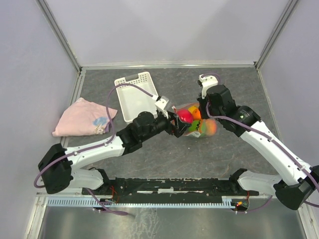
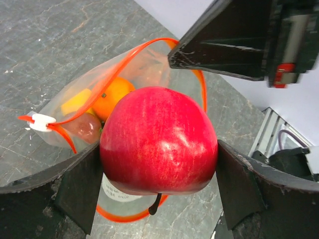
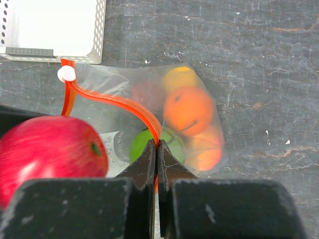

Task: Place the food in the zip-top bag and seal the zipper
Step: Place the fake fruit in the zipper food storage bag.

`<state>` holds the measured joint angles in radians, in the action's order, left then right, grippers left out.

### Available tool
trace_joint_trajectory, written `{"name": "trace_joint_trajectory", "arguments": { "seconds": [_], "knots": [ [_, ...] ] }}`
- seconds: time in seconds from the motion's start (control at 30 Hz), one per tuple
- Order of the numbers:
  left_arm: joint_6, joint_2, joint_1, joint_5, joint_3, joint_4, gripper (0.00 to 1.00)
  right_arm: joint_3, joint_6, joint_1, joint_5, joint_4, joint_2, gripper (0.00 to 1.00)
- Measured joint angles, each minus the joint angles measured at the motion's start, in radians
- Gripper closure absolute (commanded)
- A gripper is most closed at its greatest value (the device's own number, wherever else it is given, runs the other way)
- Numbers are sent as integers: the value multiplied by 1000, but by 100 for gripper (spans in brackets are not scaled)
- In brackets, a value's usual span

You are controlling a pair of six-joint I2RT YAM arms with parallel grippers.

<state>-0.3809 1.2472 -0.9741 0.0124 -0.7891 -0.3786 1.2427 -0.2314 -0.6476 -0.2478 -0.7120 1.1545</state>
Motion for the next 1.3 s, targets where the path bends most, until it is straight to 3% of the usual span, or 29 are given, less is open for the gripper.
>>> {"name": "trace_joint_trajectory", "arguments": {
  "seconds": [0.47,0.7,1.03,1.3],
  "knots": [
    [16,232,-5,174,-156,35,29,-2,0,0,42,-7,-27,99],
    [16,294,-7,243,-194,71,14,-6,0,0,56,-7,-32,99],
    [16,303,-14,270,-196,105,0,-14,1,0,60,-6,-35,99],
    [14,257,-14,270,-202,157,0,-21,1,0,60,-6,-35,99]
  ]
}}
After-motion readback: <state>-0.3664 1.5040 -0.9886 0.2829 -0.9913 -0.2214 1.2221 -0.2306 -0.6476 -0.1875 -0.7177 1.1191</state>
